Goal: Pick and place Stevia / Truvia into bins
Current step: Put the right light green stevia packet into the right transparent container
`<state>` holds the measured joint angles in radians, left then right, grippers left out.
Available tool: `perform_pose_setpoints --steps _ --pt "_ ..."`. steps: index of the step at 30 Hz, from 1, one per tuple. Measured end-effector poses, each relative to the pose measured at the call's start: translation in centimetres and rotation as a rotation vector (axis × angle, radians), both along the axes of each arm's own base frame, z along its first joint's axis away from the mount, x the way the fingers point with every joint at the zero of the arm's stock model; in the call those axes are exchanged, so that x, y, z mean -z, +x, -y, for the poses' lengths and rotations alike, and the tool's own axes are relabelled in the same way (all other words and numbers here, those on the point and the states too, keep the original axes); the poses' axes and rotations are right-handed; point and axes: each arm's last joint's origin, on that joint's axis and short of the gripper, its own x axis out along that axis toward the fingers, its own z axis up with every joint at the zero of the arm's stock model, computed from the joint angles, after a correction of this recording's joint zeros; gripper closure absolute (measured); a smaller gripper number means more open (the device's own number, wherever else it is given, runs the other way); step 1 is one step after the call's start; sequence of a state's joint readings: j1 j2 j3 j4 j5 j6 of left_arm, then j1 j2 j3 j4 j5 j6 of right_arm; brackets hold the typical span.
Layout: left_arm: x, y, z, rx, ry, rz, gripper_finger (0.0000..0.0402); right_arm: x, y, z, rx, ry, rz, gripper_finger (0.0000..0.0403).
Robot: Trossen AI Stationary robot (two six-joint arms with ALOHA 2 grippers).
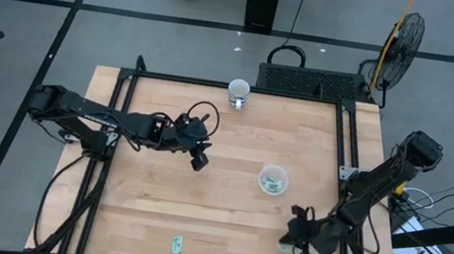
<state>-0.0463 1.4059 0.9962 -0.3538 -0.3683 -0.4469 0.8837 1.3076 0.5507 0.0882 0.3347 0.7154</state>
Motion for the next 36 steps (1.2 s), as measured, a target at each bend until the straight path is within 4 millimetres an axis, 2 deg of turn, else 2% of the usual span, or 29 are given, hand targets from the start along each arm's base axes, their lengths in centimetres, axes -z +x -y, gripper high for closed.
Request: perform_pose_setpoints --steps 3,6,9,11,17,19,22,28,36 --pt "0.0 0.0 0.0 -0.008 0.007 0.001 0.03 -1.9 0.4 0.4 0.035 -0.139 0.23 0.0402" --pt "0.0 0.0 -0.1 -0.025 0.021 0.004 0.03 -3.0 0.8 1.8 0.202 -0.366 0.379 0.0402" --pt "-0.1 0.0 -0.1 -0.026 0.021 0.012 0.03 -3.8 1.5 3.6 0.433 -0.541 0.449 0.0402" --pt "-0.1 0.0 -0.1 -0.026 0.021 0.014 0.03 -3.8 2.3 4.8 0.543 -0.582 0.445 0.0402" --pt "-0.1 0.0 -0.1 -0.026 0.021 0.014 0.03 -2.5 4.6 8.0 0.57 -0.435 0.28 0.0403" --pt "-0.1 0.0 -0.1 -0.026 0.021 0.014 0.03 -1.8 4.9 8.9 0.587 -0.448 0.22 0.0403" --pt "-0.1 0.0 -0.1 -0.026 0.021 0.014 0.03 -1.1 5.1 10.2 0.619 -0.484 0.148 0.0403" --pt "-0.1 0.0 -0.1 -0.025 0.021 0.013 0.03 -0.6 5.4 11.4 0.64 -0.322 0.043 0.0403" --pt "-0.1 0.0 -0.1 -0.021 0.026 0.01 0.03 1.5 4.2 12.4 0.664 -0.254 -0.062 0.0403"
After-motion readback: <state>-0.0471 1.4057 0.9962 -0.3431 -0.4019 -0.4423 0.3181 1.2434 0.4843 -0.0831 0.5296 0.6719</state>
